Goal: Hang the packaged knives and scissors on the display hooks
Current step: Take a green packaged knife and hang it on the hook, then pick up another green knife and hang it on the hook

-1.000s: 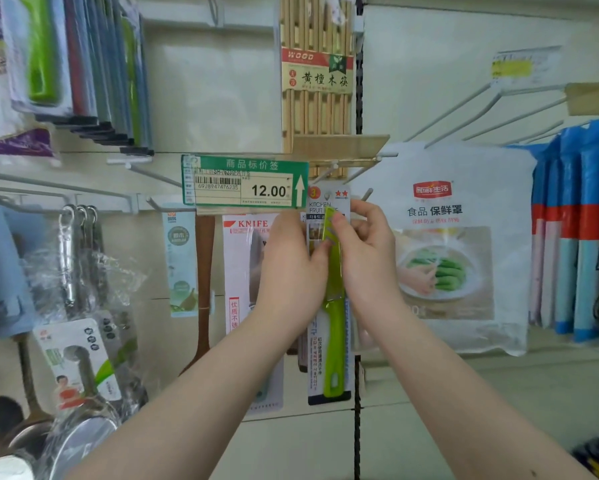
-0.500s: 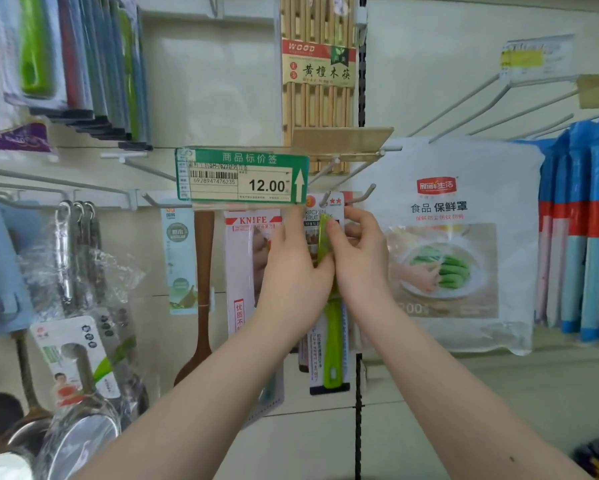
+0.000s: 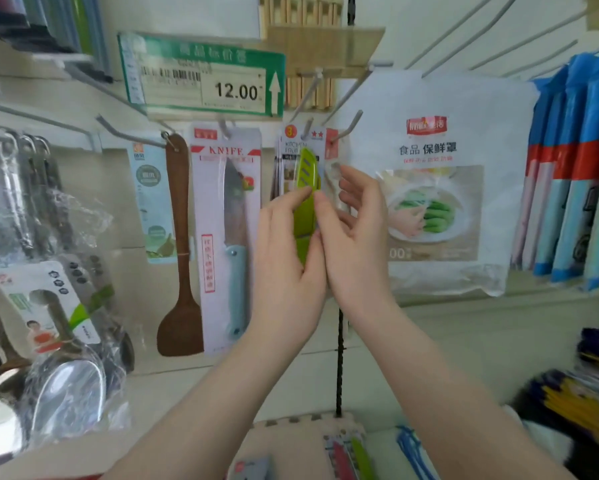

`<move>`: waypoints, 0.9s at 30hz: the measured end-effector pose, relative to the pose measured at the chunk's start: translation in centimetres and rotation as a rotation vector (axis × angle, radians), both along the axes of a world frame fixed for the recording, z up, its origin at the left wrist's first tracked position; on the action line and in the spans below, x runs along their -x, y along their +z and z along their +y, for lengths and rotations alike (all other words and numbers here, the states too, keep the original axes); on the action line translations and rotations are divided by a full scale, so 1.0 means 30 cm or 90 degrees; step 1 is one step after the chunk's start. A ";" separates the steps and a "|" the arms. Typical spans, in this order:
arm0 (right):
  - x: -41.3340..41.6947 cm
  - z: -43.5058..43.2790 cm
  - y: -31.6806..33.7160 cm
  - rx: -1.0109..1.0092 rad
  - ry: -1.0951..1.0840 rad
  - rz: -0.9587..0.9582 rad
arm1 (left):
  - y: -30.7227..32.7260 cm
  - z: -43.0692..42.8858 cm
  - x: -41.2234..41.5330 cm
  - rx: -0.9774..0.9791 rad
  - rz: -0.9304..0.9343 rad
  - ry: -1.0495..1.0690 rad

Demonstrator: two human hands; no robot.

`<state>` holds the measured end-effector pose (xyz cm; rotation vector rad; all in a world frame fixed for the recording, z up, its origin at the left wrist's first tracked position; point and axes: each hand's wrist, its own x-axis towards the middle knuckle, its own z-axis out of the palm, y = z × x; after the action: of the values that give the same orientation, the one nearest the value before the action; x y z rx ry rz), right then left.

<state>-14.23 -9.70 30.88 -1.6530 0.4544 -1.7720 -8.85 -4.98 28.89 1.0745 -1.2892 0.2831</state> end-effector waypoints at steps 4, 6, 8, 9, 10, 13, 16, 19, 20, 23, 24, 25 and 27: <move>0.032 0.024 -0.080 -0.021 0.037 -0.001 | -0.071 0.025 0.014 -0.026 0.015 -0.076; 0.048 0.040 -0.135 -0.008 0.048 0.014 | -0.118 0.039 0.015 -0.043 0.033 -0.110; 0.062 0.049 -0.209 -0.001 0.051 0.040 | -0.180 0.059 0.014 -0.054 0.057 -0.125; 0.071 0.052 -0.250 -0.004 0.050 0.050 | -0.218 0.070 0.013 -0.059 0.068 -0.125; 0.079 0.049 -0.287 -0.009 0.051 0.058 | -0.256 0.080 0.011 -0.067 0.082 -0.126; 0.109 0.031 -0.423 -0.043 0.047 0.096 | -0.404 0.121 0.006 -0.114 0.145 -0.117; 0.139 -0.013 -0.569 -0.109 0.035 0.141 | -0.546 0.161 0.001 -0.171 0.208 -0.099; 0.174 -0.075 -0.726 -0.171 -0.001 0.198 | -0.654 0.190 -0.002 -0.213 0.259 -0.080; 0.188 -0.095 -0.777 -0.190 -0.015 0.223 | -0.681 0.195 -0.004 -0.225 0.274 -0.076; 0.233 -0.146 -0.960 -0.256 -0.063 0.332 | -0.765 0.219 -0.008 -0.261 0.305 -0.062; 0.246 -0.167 -1.013 -0.276 -0.081 0.384 | -0.781 0.223 -0.012 -0.268 0.309 -0.058; 0.260 -0.184 -1.073 -0.292 -0.099 0.444 | -0.802 0.228 -0.015 -0.279 0.313 -0.054; 0.278 -0.205 -1.172 -0.333 -0.129 0.550 | -0.830 0.235 -0.020 -0.292 0.329 -0.054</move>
<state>-22.56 -15.85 -4.30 -1.9314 1.3720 -0.8382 -8.25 2.07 3.98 1.3620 -0.9415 -0.3562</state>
